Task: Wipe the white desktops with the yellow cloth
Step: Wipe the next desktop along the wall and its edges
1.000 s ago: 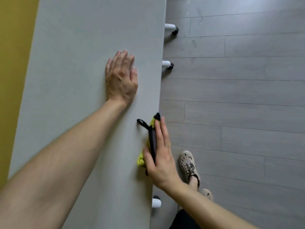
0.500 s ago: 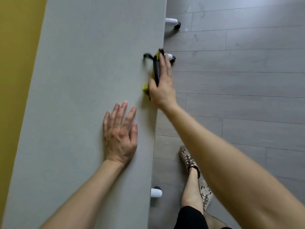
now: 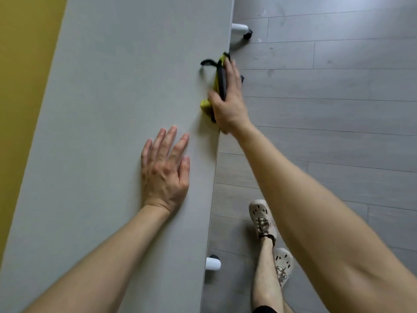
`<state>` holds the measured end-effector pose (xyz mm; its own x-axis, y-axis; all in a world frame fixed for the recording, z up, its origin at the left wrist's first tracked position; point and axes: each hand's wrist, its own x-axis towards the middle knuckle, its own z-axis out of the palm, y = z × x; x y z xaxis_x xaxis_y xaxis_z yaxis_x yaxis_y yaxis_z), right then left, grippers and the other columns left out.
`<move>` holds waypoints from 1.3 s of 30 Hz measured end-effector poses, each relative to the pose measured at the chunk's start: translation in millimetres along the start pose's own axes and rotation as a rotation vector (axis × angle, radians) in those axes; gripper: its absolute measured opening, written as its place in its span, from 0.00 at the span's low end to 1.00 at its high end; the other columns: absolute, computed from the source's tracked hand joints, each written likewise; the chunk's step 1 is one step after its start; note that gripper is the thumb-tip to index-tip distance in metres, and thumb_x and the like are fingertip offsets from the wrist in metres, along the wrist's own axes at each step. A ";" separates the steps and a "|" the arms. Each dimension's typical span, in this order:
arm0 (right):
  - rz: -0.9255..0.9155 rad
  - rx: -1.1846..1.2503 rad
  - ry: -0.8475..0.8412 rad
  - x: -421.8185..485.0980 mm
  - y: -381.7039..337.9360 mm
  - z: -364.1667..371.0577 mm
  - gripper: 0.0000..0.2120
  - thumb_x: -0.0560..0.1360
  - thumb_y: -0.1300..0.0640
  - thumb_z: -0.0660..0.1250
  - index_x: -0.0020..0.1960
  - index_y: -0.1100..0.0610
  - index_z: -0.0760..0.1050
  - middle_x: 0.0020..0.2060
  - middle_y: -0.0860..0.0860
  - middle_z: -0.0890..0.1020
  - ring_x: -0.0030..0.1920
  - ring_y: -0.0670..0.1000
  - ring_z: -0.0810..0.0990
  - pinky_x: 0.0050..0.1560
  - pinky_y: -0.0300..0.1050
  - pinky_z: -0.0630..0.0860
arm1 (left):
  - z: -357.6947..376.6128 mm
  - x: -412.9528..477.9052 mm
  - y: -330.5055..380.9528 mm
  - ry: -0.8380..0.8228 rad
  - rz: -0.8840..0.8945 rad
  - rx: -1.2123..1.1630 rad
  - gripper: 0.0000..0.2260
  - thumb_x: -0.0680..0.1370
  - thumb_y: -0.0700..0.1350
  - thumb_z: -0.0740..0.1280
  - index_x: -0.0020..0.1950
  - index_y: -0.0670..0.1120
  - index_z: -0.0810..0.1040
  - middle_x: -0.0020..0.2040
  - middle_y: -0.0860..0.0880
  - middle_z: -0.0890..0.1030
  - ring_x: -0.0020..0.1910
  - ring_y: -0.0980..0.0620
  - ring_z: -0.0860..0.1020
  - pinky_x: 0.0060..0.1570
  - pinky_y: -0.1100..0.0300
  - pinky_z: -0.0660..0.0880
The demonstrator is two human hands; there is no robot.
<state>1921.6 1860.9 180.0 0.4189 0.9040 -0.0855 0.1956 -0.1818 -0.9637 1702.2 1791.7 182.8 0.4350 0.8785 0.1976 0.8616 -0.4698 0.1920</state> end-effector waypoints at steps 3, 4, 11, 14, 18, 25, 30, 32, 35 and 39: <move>0.043 -0.001 0.044 8.0 -4.8 5.4 0.40 0.78 0.60 0.63 0.88 0.49 0.55 0.88 0.46 0.54 0.84 0.46 0.58 0.77 0.43 0.64 | 1.1 0.9 -1.2 0.010 0.005 0.006 0.23 0.85 0.50 0.61 0.80 0.52 0.74 0.84 0.48 0.69 0.85 0.47 0.64 0.82 0.39 0.59; 0.036 -0.001 0.063 -10.1 -3.8 9.4 0.41 0.77 0.59 0.62 0.88 0.50 0.55 0.88 0.47 0.54 0.85 0.47 0.57 0.80 0.52 0.64 | 2.4 1.2 -2.3 0.013 0.008 0.010 0.23 0.85 0.50 0.61 0.80 0.52 0.74 0.84 0.48 0.69 0.84 0.47 0.64 0.82 0.39 0.58; 0.012 0.099 -0.065 -291.3 7.9 26.0 0.40 0.80 0.66 0.67 0.88 0.57 0.54 0.88 0.49 0.52 0.88 0.50 0.52 0.86 0.54 0.55 | 5.4 0.3 -4.0 0.021 0.022 0.026 0.23 0.85 0.51 0.59 0.80 0.53 0.74 0.84 0.48 0.69 0.84 0.47 0.65 0.82 0.39 0.59; 0.020 0.122 -0.087 -286.2 10.8 24.9 0.39 0.81 0.64 0.67 0.88 0.56 0.54 0.88 0.47 0.51 0.87 0.47 0.52 0.86 0.49 0.54 | 5.3 0.8 -4.4 0.022 0.026 0.026 0.23 0.85 0.51 0.59 0.80 0.53 0.74 0.84 0.48 0.69 0.84 0.46 0.65 0.82 0.39 0.59; 0.005 0.117 -0.027 -170.6 13.6 21.1 0.38 0.80 0.61 0.65 0.88 0.57 0.56 0.88 0.52 0.54 0.85 0.38 0.51 0.81 0.32 0.50 | 7.6 2.1 -5.7 0.040 0.032 0.039 0.23 0.85 0.52 0.59 0.80 0.53 0.74 0.83 0.48 0.70 0.83 0.46 0.66 0.81 0.39 0.60; 0.018 0.041 0.044 -111.0 6.2 17.5 0.40 0.78 0.60 0.63 0.88 0.52 0.55 0.88 0.48 0.54 0.85 0.46 0.56 0.80 0.48 0.64 | 7.9 2.8 -5.8 0.055 0.026 0.029 0.22 0.85 0.52 0.60 0.80 0.53 0.75 0.83 0.49 0.70 0.83 0.47 0.66 0.82 0.40 0.60; -0.007 0.092 -0.010 -262.1 13.0 27.0 0.39 0.80 0.63 0.66 0.88 0.56 0.55 0.88 0.47 0.54 0.87 0.45 0.53 0.86 0.47 0.54 | 7.4 2.0 -5.9 0.060 0.035 0.022 0.22 0.85 0.52 0.60 0.80 0.53 0.74 0.83 0.49 0.70 0.83 0.46 0.66 0.82 0.40 0.60; 0.006 0.121 -0.064 -295.5 13.4 24.2 0.40 0.80 0.63 0.66 0.88 0.55 0.54 0.88 0.45 0.53 0.87 0.44 0.52 0.86 0.45 0.53 | 7.7 1.0 -6.1 0.052 0.031 0.017 0.22 0.85 0.51 0.60 0.80 0.53 0.74 0.83 0.49 0.70 0.83 0.47 0.66 0.82 0.40 0.59; 0.002 0.126 -0.069 -259.6 15.5 23.0 0.39 0.80 0.62 0.66 0.88 0.56 0.54 0.88 0.48 0.54 0.86 0.42 0.51 0.83 0.36 0.50 | 8.4 0.3 -7.4 0.052 0.046 0.017 0.23 0.85 0.51 0.59 0.80 0.53 0.74 0.83 0.48 0.70 0.83 0.46 0.66 0.82 0.39 0.59; 0.031 0.096 0.016 -150.7 15.1 21.5 0.39 0.78 0.59 0.64 0.88 0.56 0.57 0.87 0.51 0.57 0.85 0.42 0.55 0.73 0.21 0.51 | 7.9 1.1 -6.4 0.052 0.044 0.021 0.24 0.84 0.52 0.58 0.80 0.52 0.74 0.83 0.48 0.70 0.83 0.45 0.66 0.82 0.40 0.59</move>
<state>1842.3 1730.2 172.9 0.4377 0.8920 -0.1127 0.0967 -0.1713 -0.9805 1699.2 1796.4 174.2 0.4592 0.8509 0.2550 0.8473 -0.5058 0.1620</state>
